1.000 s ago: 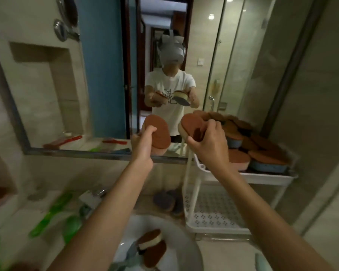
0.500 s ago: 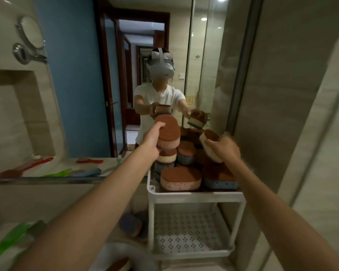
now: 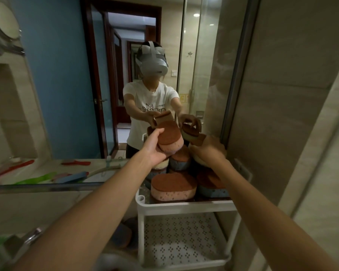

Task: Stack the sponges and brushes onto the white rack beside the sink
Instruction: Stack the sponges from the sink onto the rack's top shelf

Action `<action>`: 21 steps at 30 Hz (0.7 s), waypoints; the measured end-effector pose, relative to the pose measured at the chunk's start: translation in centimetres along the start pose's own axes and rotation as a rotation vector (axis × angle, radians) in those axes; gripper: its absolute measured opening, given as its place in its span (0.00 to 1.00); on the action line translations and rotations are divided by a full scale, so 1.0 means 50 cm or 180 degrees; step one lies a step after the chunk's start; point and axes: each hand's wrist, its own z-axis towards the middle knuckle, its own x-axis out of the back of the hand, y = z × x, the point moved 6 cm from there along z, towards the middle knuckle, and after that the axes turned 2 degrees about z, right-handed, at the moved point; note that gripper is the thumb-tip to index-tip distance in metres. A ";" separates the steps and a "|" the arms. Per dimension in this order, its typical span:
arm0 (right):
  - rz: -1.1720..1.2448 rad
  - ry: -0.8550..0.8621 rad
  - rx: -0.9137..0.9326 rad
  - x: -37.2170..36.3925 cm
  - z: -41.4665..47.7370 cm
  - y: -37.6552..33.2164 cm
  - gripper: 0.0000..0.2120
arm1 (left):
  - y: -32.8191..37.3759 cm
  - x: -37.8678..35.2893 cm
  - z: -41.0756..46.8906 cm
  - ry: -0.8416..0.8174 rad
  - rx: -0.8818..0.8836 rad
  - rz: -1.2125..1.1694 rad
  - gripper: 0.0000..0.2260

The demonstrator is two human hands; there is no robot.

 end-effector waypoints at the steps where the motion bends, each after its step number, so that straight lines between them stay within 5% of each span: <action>1: -0.0019 -0.0009 0.0089 -0.004 -0.001 -0.004 0.25 | 0.000 0.006 0.004 -0.0011 0.0040 -0.0075 0.15; 6: -0.0104 -0.0069 0.0451 -0.003 -0.013 -0.001 0.17 | -0.002 0.017 0.016 -0.0076 0.0152 -0.0206 0.19; 21: -0.1080 -0.0103 0.0720 -0.034 -0.045 -0.009 0.17 | -0.004 0.014 0.012 -0.0040 0.0166 -0.0048 0.19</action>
